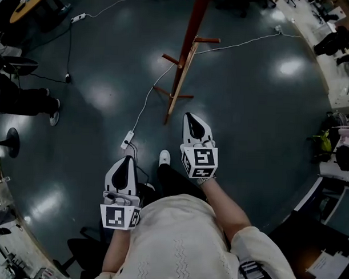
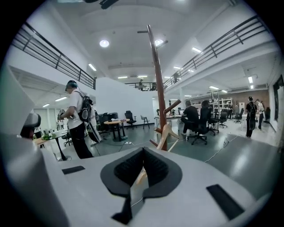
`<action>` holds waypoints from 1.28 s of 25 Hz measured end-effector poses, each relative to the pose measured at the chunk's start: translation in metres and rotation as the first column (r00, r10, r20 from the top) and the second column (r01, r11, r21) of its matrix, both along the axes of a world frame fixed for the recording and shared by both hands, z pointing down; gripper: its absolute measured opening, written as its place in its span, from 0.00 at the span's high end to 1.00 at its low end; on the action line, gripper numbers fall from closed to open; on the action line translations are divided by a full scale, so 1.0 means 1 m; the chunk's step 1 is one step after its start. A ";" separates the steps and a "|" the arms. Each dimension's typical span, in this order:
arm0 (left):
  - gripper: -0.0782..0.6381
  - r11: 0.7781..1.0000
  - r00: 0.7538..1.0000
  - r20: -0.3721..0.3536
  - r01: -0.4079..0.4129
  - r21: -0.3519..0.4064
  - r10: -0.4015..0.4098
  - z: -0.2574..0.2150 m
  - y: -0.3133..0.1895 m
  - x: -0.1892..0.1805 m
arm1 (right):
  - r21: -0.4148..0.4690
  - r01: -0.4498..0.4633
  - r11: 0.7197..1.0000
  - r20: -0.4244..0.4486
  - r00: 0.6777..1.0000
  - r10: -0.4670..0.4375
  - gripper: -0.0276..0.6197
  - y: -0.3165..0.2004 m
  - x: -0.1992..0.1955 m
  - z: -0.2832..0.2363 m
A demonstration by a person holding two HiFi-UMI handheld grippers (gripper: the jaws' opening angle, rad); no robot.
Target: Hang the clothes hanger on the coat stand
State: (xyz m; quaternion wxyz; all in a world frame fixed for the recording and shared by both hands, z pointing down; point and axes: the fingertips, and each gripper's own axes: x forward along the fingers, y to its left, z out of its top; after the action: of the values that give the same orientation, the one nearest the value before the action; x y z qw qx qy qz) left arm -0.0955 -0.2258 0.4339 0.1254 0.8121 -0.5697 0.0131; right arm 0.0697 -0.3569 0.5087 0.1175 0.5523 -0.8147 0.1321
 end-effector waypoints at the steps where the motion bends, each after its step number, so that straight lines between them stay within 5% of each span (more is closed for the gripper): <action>1: 0.87 1.000 1.000 -0.004 -0.008 -0.001 0.008 0.002 0.009 0.000 | -0.007 -0.010 1.000 0.019 1.000 0.010 0.93 0.012 0.002 -0.001; 8: 0.87 0.997 0.997 -0.013 -0.082 0.016 0.082 -0.003 0.083 -0.008 | -0.018 -0.025 1.000 0.138 0.990 0.027 0.93 0.119 -0.014 -0.030; 19: 0.87 0.985 0.985 0.006 -0.172 0.017 0.172 -0.001 0.214 -0.027 | 0.072 -0.046 0.996 0.175 0.984 0.033 0.93 0.291 -0.051 -0.080; 32: 0.87 0.977 0.978 -0.030 -0.202 0.060 0.205 -0.022 0.273 -0.015 | 0.153 -0.061 0.986 0.126 0.991 0.042 0.93 0.386 -0.039 -0.129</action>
State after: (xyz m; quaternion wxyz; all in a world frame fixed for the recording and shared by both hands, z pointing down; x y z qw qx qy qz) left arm -0.1109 0.0472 0.4121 0.1104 0.8695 -0.4814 -0.0049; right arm 0.0310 0.0291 0.3794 0.0203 0.5718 -0.8135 0.1041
